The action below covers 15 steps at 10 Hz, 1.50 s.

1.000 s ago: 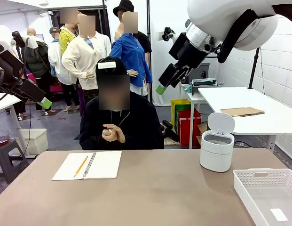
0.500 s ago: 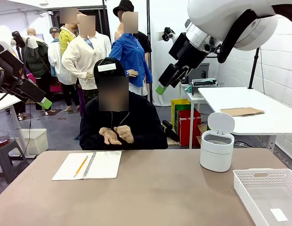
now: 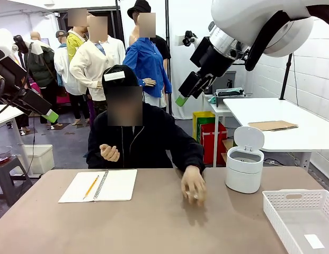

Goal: Sort the paper based on its condition.
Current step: If a person hands you a paper, place it in the Organizing basket , and if it's crumpled, put it in the Trash can.

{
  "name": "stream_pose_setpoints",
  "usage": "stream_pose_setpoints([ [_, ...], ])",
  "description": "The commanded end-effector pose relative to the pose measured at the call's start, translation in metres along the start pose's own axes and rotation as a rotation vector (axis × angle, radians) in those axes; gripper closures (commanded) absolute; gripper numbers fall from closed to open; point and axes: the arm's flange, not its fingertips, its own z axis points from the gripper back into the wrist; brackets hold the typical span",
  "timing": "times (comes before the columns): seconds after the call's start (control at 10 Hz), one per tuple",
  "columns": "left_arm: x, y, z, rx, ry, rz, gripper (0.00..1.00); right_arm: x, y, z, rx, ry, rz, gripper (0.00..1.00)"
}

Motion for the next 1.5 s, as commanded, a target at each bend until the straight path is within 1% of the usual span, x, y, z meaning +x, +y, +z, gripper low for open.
stream_pose_setpoints([
  [0.0, 0.0, 0.0, 0.0, 0.001, 0.0, 0.0, 0.0, 0.001, 0.0, 0.0, 0.006, -0.001, -0.01, 0.0],
  [1.1, 0.0, 0.0, 0.0, 0.001, 0.0, 0.0, 0.0, 0.0, 0.0, 0.0, 0.0, 0.0, 0.0, 0.0],
  [1.2, 0.0, 0.0, 0.0, 0.001, 0.0, 0.0, 0.0, -0.002, -0.01, -0.013, 0.051, 0.043, -0.04, 0.0],
  [1.4, 0.0, 0.0, 0.0, 0.001, 0.0, 0.0, 0.0, -0.008, -0.036, -0.038, 0.082, 0.148, -0.136, 0.0],
])
